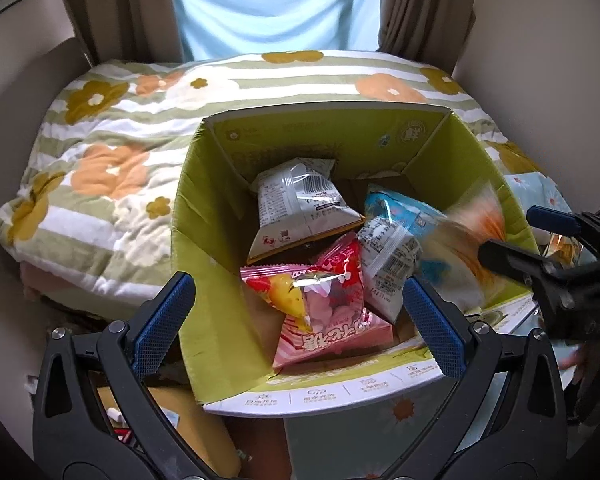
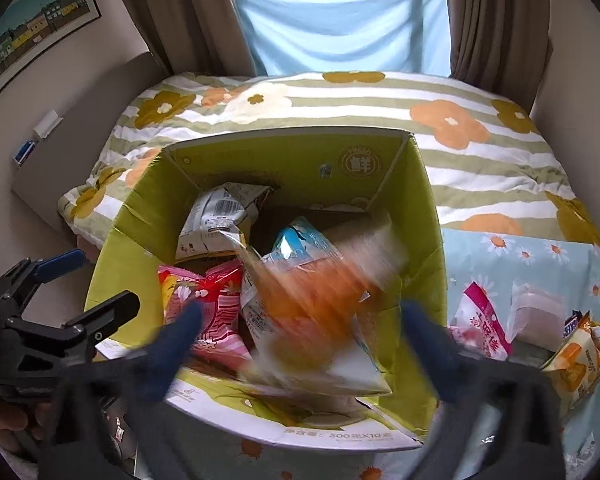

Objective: Organize snacks

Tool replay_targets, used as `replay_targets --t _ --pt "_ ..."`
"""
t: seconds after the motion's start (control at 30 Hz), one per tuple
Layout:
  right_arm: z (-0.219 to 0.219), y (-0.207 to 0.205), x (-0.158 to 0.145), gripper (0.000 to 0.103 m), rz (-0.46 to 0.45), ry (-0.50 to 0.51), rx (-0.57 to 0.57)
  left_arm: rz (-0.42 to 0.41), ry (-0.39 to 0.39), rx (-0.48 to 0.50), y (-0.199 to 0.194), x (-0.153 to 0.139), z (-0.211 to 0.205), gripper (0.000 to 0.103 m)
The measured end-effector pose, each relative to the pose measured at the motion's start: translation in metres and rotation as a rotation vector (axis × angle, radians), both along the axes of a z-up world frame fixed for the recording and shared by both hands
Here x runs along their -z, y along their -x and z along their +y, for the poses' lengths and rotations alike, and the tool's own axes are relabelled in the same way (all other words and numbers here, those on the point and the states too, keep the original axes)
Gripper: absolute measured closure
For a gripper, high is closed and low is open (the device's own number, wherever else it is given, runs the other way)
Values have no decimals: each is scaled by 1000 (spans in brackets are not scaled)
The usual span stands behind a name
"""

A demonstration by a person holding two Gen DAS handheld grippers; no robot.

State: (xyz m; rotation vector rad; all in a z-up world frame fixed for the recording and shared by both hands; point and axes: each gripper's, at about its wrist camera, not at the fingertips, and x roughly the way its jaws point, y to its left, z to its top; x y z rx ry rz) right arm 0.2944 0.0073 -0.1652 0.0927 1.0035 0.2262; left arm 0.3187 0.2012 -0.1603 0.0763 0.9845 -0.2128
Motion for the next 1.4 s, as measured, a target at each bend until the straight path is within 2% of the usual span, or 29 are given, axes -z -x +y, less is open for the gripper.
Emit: replay_targets --t 0.43,0.57,0.73,1.07,1.23,1.4 --pt "-4 13 -7 0 -16 -29 3 1 13 9 5 -4 0 0" --pt "-6 19 -12 0 -17 -22 28 7 34 36 4 -7 -2 0" --pt "-17 36 -26 0 -65 4 75 14 82 93 0 -12 -16 0" --pt "-88 91 -53 0 -115 44 235 -24 140 217 20 -36 -88 0" --pt "-140 128 -58 0 -117 41 302 -49 147 260 47 -47 -135 0" --pt "-190 159 -59 0 -100 73 331 -39 158 308 78 -49 -193 0"
